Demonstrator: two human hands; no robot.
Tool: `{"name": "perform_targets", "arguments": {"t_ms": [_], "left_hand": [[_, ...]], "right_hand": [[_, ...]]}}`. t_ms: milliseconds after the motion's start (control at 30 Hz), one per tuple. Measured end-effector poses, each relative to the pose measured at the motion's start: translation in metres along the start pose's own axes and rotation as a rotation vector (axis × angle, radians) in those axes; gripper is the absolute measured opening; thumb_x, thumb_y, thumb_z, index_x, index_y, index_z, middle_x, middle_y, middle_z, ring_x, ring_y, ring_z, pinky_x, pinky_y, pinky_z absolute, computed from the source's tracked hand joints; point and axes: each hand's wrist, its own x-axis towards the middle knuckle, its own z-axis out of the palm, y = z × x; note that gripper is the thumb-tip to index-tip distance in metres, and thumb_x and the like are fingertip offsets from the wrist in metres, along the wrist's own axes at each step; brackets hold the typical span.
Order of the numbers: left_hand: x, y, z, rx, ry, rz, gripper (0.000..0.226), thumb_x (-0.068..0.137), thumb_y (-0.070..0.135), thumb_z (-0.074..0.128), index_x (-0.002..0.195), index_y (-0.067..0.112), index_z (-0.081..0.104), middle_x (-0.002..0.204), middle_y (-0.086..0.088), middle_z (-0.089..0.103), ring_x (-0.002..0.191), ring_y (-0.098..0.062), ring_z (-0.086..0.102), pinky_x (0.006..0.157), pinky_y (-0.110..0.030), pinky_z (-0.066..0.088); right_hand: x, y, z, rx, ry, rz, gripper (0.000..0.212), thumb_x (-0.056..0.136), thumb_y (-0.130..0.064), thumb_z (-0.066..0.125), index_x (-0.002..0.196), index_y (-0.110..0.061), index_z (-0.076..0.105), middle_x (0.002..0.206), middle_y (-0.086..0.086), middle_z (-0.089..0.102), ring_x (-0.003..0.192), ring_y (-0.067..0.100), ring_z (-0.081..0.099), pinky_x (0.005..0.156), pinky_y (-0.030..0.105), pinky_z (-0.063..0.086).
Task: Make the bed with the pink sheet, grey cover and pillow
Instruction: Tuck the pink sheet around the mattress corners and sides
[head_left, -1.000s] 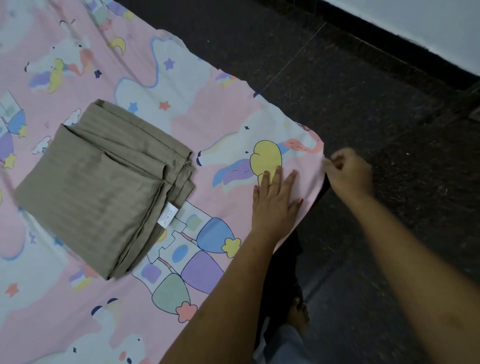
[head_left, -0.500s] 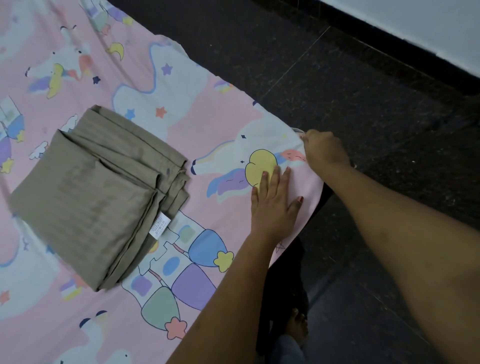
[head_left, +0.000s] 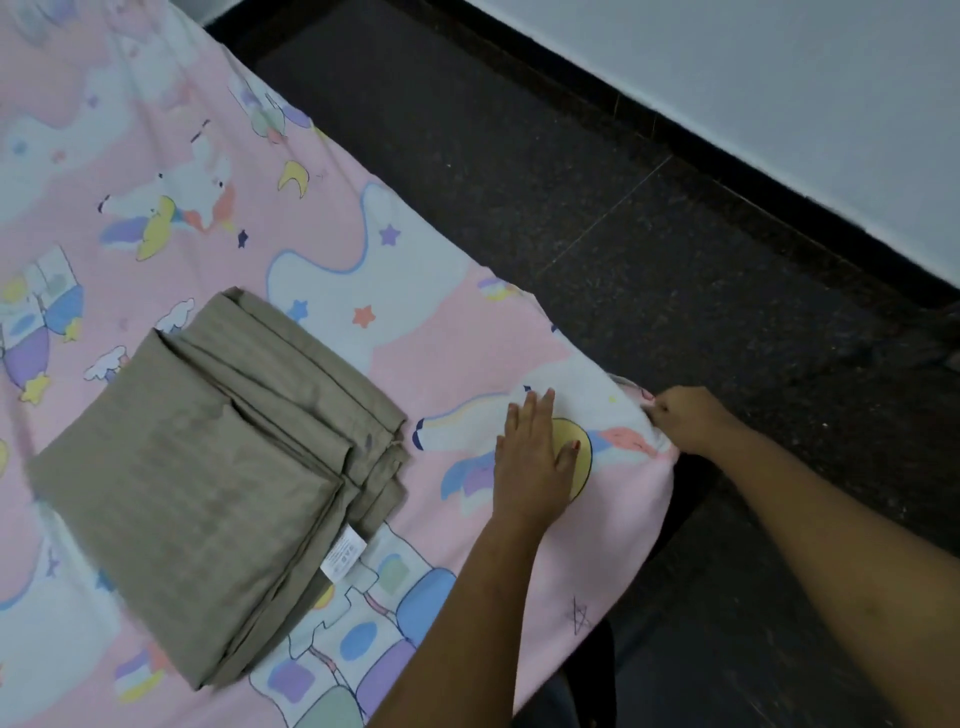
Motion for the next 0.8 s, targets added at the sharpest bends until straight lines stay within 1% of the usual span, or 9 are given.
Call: {"name": "perform_targets", "arguments": {"t_ms": [67,133,267,367,433,500,567,700,800], "left_hand": [[0.008,-0.003,-0.003,0.037,-0.019,0.001,0.062,0.1,0.035,0.038,0.151,0.028,0.004,0.16,0.006,-0.003,0.147,-0.018,-0.005,0.117,-0.041,0.004],[0.016,0.0,-0.003,0.037,-0.013,0.009,0.063,0.1,0.034,0.038,0.151,0.027,0.003,0.16,0.006,-0.005,0.147,-0.018,-0.007,0.117,-0.041,0.002],[0.033,0.003,-0.001,0.082,0.023,0.021,0.063,0.1,0.038,0.037,0.152,0.026,0.003,0.16,0.005,-0.007,0.147,-0.018,-0.01,0.118,-0.039,-0.001],[0.048,0.002,-0.003,0.146,0.036,0.056,0.063,0.1,0.04,0.035,0.152,0.027,0.002,0.16,0.005,-0.007,0.147,-0.017,-0.01,0.117,-0.037,-0.003],[0.058,0.003,-0.006,0.183,0.042,0.073,0.063,0.1,0.04,0.034,0.151,0.028,0.001,0.16,0.005,-0.007,0.147,-0.017,-0.01,0.117,-0.037,-0.003],[0.068,0.008,-0.009,0.196,0.048,0.081,0.062,0.1,0.04,0.034,0.152,0.028,0.003,0.16,0.005,-0.005,0.147,-0.017,-0.01,0.117,-0.038,-0.004],[0.078,0.014,-0.011,0.206,0.063,0.066,0.061,0.1,0.04,0.034,0.151,0.028,0.004,0.16,0.005,-0.005,0.147,-0.017,-0.01,0.117,-0.039,-0.005],[0.103,0.032,-0.015,0.303,0.078,0.007,0.059,0.1,0.043,0.029,0.152,0.027,0.006,0.16,0.003,-0.004,0.147,-0.018,-0.01,0.116,-0.039,-0.008],[0.121,0.045,-0.016,0.316,0.121,-0.034,0.061,0.099,0.043,0.033,0.151,0.028,0.005,0.16,0.001,-0.001,0.147,-0.02,-0.01,0.117,-0.039,-0.005]], "right_hand": [[0.009,-0.004,-0.009,0.174,-0.015,0.014,0.029,0.095,-0.035,0.052,0.098,-0.008,0.061,0.105,0.014,0.062,0.092,0.025,0.057,0.078,0.035,0.045],[0.017,-0.017,-0.01,0.349,-0.064,0.008,0.032,0.095,-0.039,0.052,0.112,-0.012,0.057,0.11,0.007,0.056,0.097,0.02,0.052,0.08,0.034,0.042],[0.04,-0.038,0.003,0.511,-0.212,0.014,0.059,0.096,-0.047,0.044,0.148,-0.022,0.029,0.151,0.01,0.031,0.132,0.03,0.038,0.1,0.039,0.035],[0.06,-0.043,0.011,0.566,-0.275,0.024,0.067,0.095,-0.05,0.044,0.151,-0.022,0.021,0.155,0.01,0.024,0.137,0.033,0.031,0.109,0.044,0.03],[0.069,-0.049,0.011,0.575,-0.309,0.037,0.047,0.098,-0.042,0.044,0.131,-0.009,0.048,0.13,0.011,0.05,0.114,0.03,0.052,0.092,0.037,0.043],[0.07,-0.055,0.01,0.604,-0.337,0.048,0.022,0.099,-0.031,0.046,0.095,-0.011,0.056,0.089,0.006,0.056,0.078,0.02,0.054,0.063,0.029,0.042],[0.078,-0.057,0.016,0.687,-0.257,-0.007,0.017,0.098,-0.031,0.048,0.102,-0.016,0.056,0.092,0.008,0.059,0.082,0.02,0.057,0.068,0.032,0.047],[0.094,-0.067,0.002,0.964,0.126,0.064,0.03,0.101,-0.029,0.036,0.124,-0.018,0.053,0.118,0.008,0.059,0.106,0.022,0.058,0.092,0.041,0.048],[0.116,-0.05,-0.026,0.693,0.341,0.04,0.03,0.102,-0.024,0.033,0.121,-0.012,0.053,0.119,0.016,0.058,0.11,0.032,0.057,0.088,0.04,0.045]]}}
